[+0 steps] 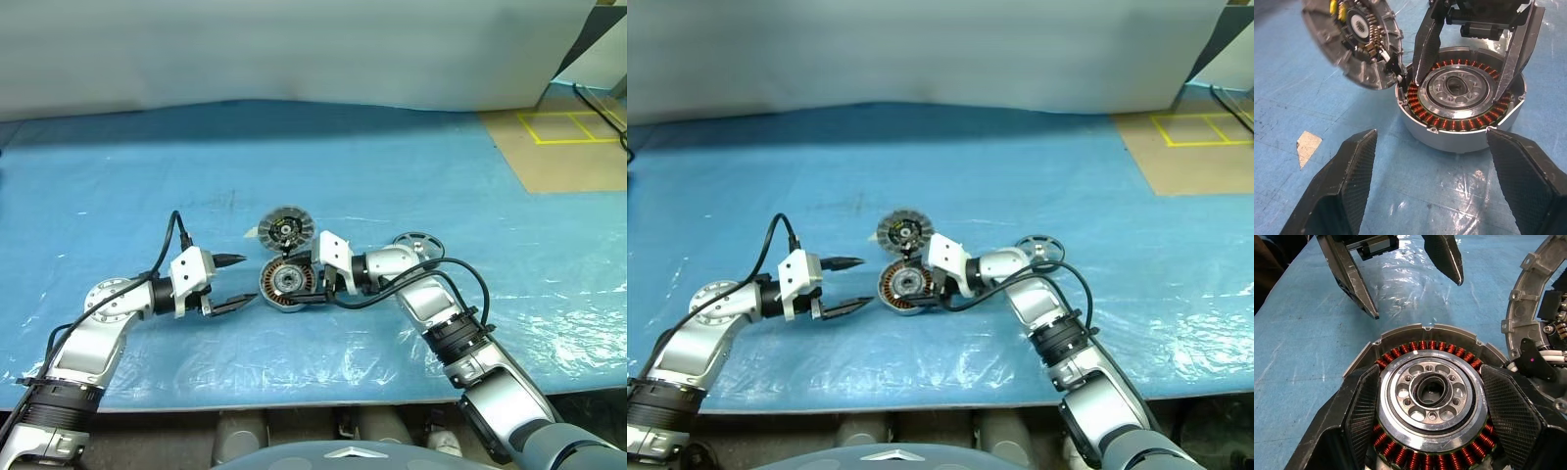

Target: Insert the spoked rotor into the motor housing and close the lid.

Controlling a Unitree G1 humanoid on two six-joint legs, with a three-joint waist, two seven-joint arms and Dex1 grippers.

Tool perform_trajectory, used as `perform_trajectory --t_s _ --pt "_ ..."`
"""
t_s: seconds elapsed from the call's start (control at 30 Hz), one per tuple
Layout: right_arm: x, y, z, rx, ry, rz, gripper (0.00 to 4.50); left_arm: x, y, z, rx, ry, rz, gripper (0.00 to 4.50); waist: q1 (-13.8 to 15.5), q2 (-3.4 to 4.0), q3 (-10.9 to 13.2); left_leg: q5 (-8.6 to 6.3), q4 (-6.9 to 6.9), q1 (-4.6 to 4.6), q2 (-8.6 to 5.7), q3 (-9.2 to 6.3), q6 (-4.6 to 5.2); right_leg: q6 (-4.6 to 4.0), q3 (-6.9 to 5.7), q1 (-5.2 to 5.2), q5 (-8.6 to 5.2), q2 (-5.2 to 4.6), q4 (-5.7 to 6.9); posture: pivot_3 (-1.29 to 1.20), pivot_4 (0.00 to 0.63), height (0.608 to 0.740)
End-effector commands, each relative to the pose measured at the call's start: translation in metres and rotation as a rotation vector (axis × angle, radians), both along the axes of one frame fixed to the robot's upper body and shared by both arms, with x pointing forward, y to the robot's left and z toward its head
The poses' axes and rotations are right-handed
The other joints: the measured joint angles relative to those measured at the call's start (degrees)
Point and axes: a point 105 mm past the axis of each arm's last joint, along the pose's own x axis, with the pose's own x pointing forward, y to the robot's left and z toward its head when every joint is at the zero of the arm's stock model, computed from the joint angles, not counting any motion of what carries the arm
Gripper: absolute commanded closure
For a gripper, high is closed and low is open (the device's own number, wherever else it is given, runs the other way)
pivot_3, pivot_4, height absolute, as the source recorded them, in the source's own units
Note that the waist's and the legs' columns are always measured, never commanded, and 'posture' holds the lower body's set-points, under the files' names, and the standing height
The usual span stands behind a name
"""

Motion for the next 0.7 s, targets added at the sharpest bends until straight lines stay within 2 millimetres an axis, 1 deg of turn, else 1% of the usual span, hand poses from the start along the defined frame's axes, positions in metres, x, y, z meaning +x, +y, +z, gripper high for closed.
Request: perform_trajectory --t_s 0.03,0.33,0.37,0.4,0.53,0.7 --pt "-0.003 0.003 0.013 0.047 -0.026 0.020 0.56 0.000 -0.002 0.010 0.005 -0.037 -0.012 0.77 0.00 0.00 0.00 0.00 0.00 0.00 0.00 0.00 0.00 0.00 0.00 0.00 0.00 0.00 0.00 0.00 0.150 0.740" --pt "-0.004 0.006 0.025 0.098 -0.006 0.035 0.56 0.000 -0.002 0.015 0.007 -0.039 -0.012 0.77 -0.01 0.00 0.00 0.00 0.00 -0.01 0.00 0.00 0.00 0.00 0.00 0.00 0.00 0.00 0.00 0.00 0.150 0.740" --pt "-0.004 0.006 0.026 0.101 -0.005 0.036 1.32 0.000 -0.002 0.015 0.007 -0.040 -0.012 0.77 -0.01 0.00 0.00 0.00 0.00 -0.01 0.00 0.00 0.00 0.00 0.00 0.00 0.00 0.00 0.00 0.00 0.150 0.740" --pt "-0.003 0.006 0.027 0.103 -0.004 0.036 1.58 0.000 -0.002 0.016 0.007 -0.041 -0.012 0.77 -0.02 0.00 0.00 0.00 0.00 -0.01 0.00 0.00 0.01 0.00 0.00 0.00 0.00 0.00 0.00 0.00 0.150 0.740" --pt "-0.002 0.008 0.027 0.106 -0.009 0.034 2.98 0.000 -0.005 0.018 0.006 -0.043 -0.013 0.77 0.00 0.00 0.00 0.00 0.00 0.00 0.00 0.00 -0.01 0.00 0.00 0.00 0.00 0.00 0.00 0.00 0.150 0.740" --pt "0.000 0.008 0.027 0.102 -0.008 0.028 2.98 0.001 -0.006 0.018 0.005 -0.044 -0.009 0.77 -0.02 0.00 0.00 0.00 0.00 0.00 0.00 0.00 0.01 -0.01 0.00 0.00 -0.01 0.00 0.00 0.00 0.150 0.740"
